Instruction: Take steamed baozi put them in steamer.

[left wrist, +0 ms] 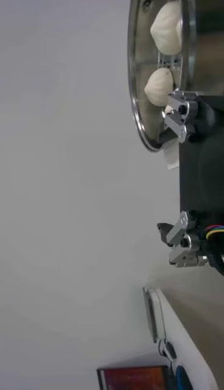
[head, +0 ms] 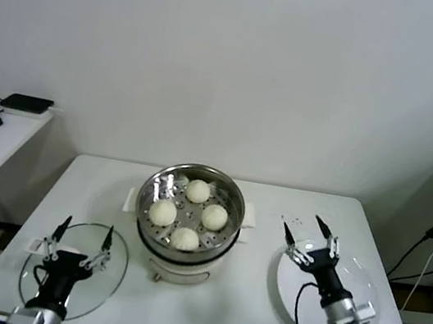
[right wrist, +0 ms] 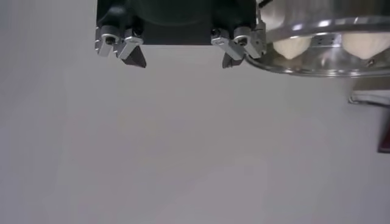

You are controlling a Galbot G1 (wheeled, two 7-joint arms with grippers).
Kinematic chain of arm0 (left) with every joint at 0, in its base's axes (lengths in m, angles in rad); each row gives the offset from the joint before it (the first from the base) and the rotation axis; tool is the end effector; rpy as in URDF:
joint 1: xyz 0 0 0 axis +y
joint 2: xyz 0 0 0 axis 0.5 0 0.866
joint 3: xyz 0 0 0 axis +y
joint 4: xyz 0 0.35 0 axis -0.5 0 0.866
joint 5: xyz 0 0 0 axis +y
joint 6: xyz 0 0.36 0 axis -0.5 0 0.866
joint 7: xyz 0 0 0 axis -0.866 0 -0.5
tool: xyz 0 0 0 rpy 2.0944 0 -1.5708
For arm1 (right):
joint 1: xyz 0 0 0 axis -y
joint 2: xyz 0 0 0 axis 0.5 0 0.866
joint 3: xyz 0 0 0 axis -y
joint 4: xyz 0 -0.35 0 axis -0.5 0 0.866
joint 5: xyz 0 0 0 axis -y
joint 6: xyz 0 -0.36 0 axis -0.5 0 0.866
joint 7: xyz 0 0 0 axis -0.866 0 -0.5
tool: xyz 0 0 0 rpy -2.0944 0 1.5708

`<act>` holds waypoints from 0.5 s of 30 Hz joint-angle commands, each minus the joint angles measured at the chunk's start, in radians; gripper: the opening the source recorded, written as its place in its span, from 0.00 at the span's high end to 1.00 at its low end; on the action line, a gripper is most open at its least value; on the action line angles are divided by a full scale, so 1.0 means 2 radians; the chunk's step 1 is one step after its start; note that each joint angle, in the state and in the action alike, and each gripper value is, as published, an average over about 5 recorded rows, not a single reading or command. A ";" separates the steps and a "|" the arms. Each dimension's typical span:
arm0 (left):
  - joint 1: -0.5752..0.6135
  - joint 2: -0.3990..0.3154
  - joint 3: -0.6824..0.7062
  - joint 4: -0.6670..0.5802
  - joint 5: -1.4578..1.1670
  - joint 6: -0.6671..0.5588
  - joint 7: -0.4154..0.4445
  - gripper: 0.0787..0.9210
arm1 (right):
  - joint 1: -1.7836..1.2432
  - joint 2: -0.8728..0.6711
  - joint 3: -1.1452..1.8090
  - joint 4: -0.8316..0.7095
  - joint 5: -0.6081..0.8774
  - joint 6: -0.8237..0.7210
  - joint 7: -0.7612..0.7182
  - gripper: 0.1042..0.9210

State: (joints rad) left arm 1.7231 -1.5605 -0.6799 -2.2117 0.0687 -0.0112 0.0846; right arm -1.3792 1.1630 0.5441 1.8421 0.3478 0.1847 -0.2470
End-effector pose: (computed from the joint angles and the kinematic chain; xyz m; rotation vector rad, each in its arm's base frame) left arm 0.1384 0.0463 -0.2831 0.0479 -3.0955 -0.2664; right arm 0.2529 -0.1071 -0.3304 -0.5152 2.9897 -0.0806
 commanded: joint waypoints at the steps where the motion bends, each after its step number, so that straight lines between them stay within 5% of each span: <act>1: -0.005 0.000 0.000 0.001 -0.003 -0.001 -0.001 0.12 | -0.092 0.064 0.034 0.013 0.017 0.030 0.007 0.12; 15: -0.002 -0.001 -0.004 0.002 -0.008 -0.001 -0.001 0.12 | -0.096 0.056 0.022 0.009 0.034 0.026 0.006 0.12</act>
State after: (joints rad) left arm 1.7169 -1.5621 -0.6859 -2.2096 0.0556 -0.0097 0.0821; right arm -1.5248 1.2488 0.5759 1.8582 0.3940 0.2260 -0.2405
